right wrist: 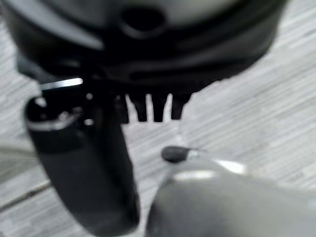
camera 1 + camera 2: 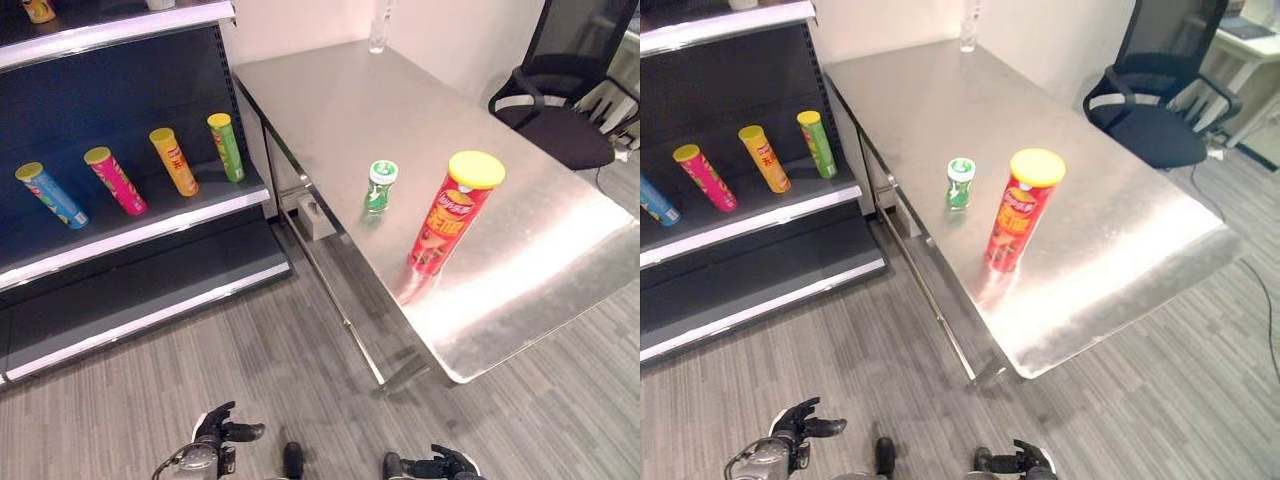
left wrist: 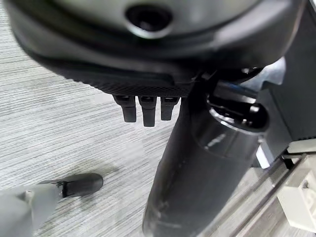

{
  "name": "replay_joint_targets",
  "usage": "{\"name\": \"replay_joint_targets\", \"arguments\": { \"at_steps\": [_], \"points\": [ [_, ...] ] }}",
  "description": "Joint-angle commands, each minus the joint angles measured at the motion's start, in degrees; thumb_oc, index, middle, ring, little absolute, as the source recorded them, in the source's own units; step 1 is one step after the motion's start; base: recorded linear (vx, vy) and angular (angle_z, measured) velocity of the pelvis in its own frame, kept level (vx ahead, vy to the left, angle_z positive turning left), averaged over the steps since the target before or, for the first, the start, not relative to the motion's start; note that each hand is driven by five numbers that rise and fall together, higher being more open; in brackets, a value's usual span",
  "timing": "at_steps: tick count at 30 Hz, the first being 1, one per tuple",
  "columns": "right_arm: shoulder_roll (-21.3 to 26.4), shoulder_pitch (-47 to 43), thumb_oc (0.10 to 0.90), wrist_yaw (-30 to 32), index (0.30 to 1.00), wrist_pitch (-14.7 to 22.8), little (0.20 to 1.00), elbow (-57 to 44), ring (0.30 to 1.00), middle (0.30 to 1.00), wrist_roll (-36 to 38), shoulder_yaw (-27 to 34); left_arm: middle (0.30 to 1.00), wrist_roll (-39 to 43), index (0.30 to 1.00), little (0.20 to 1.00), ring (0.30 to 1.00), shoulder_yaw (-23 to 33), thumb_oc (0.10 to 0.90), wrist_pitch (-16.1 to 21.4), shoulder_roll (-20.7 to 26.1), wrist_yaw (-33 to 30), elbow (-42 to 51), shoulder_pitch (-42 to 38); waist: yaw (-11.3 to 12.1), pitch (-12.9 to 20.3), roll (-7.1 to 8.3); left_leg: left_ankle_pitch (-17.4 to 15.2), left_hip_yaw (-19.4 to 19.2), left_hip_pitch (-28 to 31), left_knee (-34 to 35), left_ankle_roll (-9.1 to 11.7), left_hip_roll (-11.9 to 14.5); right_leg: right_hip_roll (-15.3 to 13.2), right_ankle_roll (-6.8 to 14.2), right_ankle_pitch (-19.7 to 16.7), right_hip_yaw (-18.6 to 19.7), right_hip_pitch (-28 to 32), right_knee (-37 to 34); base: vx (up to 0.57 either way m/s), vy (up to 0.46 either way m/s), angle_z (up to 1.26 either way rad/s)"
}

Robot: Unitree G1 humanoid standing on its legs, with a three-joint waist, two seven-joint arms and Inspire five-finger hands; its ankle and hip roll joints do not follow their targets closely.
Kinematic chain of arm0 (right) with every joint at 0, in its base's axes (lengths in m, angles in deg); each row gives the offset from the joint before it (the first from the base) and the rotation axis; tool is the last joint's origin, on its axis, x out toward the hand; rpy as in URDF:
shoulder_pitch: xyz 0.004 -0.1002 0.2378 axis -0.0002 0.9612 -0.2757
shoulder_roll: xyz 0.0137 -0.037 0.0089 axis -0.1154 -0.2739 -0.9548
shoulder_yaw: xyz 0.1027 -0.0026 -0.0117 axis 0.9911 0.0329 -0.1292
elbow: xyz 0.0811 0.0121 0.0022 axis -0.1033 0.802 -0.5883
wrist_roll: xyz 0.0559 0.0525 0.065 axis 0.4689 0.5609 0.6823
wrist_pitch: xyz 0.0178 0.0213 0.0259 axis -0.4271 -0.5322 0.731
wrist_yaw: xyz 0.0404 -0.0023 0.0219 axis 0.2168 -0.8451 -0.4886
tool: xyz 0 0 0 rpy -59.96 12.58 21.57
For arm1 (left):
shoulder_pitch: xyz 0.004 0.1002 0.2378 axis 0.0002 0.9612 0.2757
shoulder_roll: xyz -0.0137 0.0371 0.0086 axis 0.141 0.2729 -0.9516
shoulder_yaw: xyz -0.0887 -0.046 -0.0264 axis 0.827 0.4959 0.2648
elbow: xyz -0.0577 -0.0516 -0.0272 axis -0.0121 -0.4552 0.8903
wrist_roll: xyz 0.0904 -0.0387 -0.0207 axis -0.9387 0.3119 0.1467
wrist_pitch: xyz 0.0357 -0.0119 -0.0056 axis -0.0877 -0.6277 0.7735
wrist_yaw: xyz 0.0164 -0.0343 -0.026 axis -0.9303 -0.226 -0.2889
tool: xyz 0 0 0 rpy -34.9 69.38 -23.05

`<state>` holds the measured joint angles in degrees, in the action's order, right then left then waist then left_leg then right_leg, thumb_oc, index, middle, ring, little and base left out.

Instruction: Put the goods on the table back onto the shelves and tidy them up.

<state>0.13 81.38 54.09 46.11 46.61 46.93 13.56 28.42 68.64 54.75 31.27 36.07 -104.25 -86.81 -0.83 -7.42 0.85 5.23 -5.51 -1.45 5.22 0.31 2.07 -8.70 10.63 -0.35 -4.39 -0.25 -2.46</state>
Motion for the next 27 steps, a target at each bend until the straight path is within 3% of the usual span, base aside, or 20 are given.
{"name": "replay_joint_targets", "arguments": {
  "at_steps": [1,6,12,13,14,18,20,23,24,25,27],
  "points": [
    [3.73,-0.11,0.8,1.31,0.9,0.69,0.9,2.47,0.9,0.9,-0.62,0.66,0.9,0.17,0.9,0.9,0.9,1.24,0.8,1.83,0.18,-0.14,0.05,-2.36,0.8,0.0,2.02,-6.91,-1.67,1.79,-3.19,4.43,-0.38,2.68,2.67,0.17,-0.5,-1.73,0.58,0.06,-0.027,-0.03],
    [4.59,1.93,0.8,2.51,0.9,0.72,0.9,4.49,0.9,0.9,3.13,5.78,0.9,-0.04,0.9,0.9,0.9,1.51,0.8,1.87,-0.54,0.18,-0.33,-1.46,-0.17,0.29,2.38,-6.76,-2.75,4.2,-1.11,5.07,0.42,3.41,2.97,-0.53,-1.39,0.78,-2.08,0.09,-0.054,-0.07],
    [14.4,7.75,0.8,6.0,0.9,3.05,0.9,0.46,0.9,0.9,11.69,23.04,0.9,-1.44,0.9,0.9,0.9,3.54,0.8,1.92,1.29,1.3,0.3,-0.16,-2.87,1.49,1.89,-7.32,-3.74,5.84,-0.23,5.88,1.59,4.06,2.99,0.56,-1.08,2.44,-2.36,0.1,-0.032,-0.1],
    [19.76,9.39,0.8,8.21,0.9,4.29,0.9,-5.84,0.9,0.9,10.11,27.36,0.9,-3.17,0.9,0.9,0.9,4.01,0.8,1.97,1.3,1.43,0.22,0.13,-3.57,1.97,1.76,-7.61,-4.08,6.21,-0.22,6.07,1.8,4.0,3.12,0.81,-1.12,2.84,-2.48,0.09,-0.006,-0.04],
    [19.77,9.55,0.8,8.26,0.9,4.19,0.9,-6.04,0.9,0.9,10.03,27.5,0.9,-3.19,0.9,0.9,0.9,3.95,0.8,1.97,1.2,1.42,0.22,0.13,-3.52,1.95,1.66,-7.65,-4.08,6.27,-0.22,6.08,1.82,4.03,3.13,0.83,-1.12,2.9,-2.48,0.08,-0.007,-0.08],
    [29.33,10.45,0.8,13.49,0.9,6.41,0.9,-30.41,0.9,0.9,3.65,35.97,0.9,-5.19,0.9,0.9,0.9,4.53,0.8,1.58,0.26,1.21,1.05,0.37,-4.63,2.2,1.07,-8.23,-5.08,7.07,-0.22,6.25,2.18,4.17,3.45,1.26,-0.53,3.19,-2.46,0.04,0.001,-0.19],
    [34.02,8.48,0.8,14.75,0.9,8.6,0.9,-37.03,0.9,0.9,2.99,39.29,0.9,-5.76,0.9,0.9,0.9,4.17,0.8,1.7,0.04,1.31,1.27,0.45,-4.59,2.6,1.13,-8.1,-5.37,6.99,-0.22,6.3,2.37,4.21,3.44,1.12,-0.28,2.87,-2.53,0.0,-0.02,-0.2],
    [37.52,5.15,0.8,15.17,0.9,10.34,0.9,-42.51,0.9,0.9,2.79,40.01,0.9,-6.31,0.9,0.9,0.9,3.22,0.8,1.74,-0.07,1.84,1.8,0.31,-4.31,2.65,0.94,-8.13,-5.42,7.1,-0.22,6.38,2.56,4.27,3.46,1.22,-0.24,3.01,-2.54,0.02,-0.019,-0.13],
    [42.57,1.62,0.8,13.01,0.9,12.82,0.9,-49.38,0.9,0.9,4.01,41.06,0.9,-6.53,0.9,0.9,0.9,2.48,0.8,2.03,0.4,2.63,2.64,1.04,-3.9,3.02,0.93,-8.04,-5.44,7.23,-0.22,6.67,2.81,4.4,3.44,1.41,-0.32,3.27,-2.54,0.02,-0.045,0.09],
    [45.57,-2.77,0.8,11.12,0.9,14.96,0.9,-53.18,0.9,0.9,6.31,38.76,0.9,-6.34,0.9,0.9,0.9,1.63,0.8,2.3,0.79,3.23,3.28,1.39,-3.27,3.38,0.97,-7.93,-5.49,7.36,-0.22,6.93,2.97,4.45,3.45,1.58,-0.62,3.63,-2.54,0.03,-0.053,0.1],
    [46.98,-5.44,0.8,9.67,0.9,15.85,0.9,-55.09,0.9,0.9,7.7,36.99,0.9,-6.25,0.9,0.9,0.9,1.22,0.8,2.38,1.02,3.57,3.47,1.59,-2.89,3.6,0.98,-7.78,-5.45,7.41,-0.22,7.13,3.09,4.45,3.43,1.67,-0.87,3.89,-2.54,0.01,-0.013,-0.03]
  ]
}}
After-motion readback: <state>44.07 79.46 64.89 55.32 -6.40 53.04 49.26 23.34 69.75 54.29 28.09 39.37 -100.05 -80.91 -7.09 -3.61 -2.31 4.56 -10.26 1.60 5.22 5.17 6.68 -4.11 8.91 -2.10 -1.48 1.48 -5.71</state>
